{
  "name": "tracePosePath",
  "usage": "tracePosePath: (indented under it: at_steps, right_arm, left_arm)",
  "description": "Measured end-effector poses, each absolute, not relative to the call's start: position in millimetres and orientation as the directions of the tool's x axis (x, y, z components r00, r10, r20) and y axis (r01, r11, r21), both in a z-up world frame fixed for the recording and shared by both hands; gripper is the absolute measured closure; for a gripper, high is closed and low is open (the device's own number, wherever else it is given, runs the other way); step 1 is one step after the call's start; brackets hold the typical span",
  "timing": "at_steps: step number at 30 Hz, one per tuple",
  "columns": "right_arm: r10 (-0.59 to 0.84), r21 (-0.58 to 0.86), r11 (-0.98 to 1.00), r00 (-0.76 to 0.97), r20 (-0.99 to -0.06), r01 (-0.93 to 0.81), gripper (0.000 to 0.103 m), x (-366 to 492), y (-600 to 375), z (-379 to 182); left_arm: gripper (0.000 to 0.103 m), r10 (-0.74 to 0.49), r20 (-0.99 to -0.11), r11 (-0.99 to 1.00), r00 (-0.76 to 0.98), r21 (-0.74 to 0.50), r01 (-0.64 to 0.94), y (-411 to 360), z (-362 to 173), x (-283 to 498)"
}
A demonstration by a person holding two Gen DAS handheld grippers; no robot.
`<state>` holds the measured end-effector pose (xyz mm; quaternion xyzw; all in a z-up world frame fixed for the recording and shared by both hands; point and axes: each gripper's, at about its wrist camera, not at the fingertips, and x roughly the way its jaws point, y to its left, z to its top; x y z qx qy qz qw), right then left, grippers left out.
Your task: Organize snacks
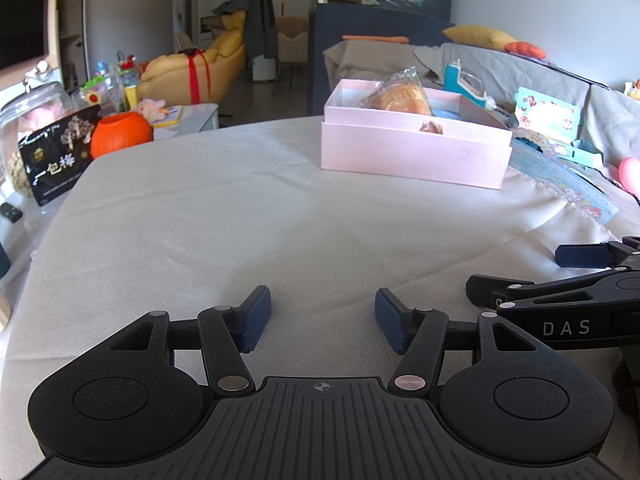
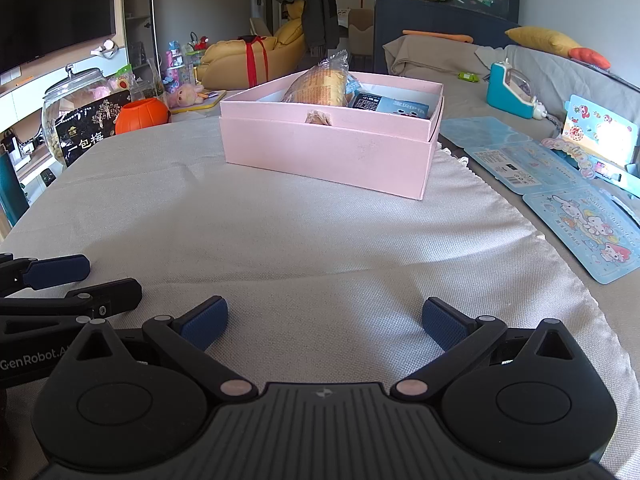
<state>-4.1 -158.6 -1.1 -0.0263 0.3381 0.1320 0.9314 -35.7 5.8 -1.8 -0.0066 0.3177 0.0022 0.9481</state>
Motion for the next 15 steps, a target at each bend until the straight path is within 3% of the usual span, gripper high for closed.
tracePosePath:
  at_steps: [15]
  right_arm:
    - [0.228, 0.04, 0.964, 0.737, -0.637, -0.264, 0.0, -4.0, -158.6, -1.1]
  left_arm:
    - [0.039, 0.001, -0.602, 1.0, 0.798, -0.009, -0.008, 5.0, -1.1, -37.0]
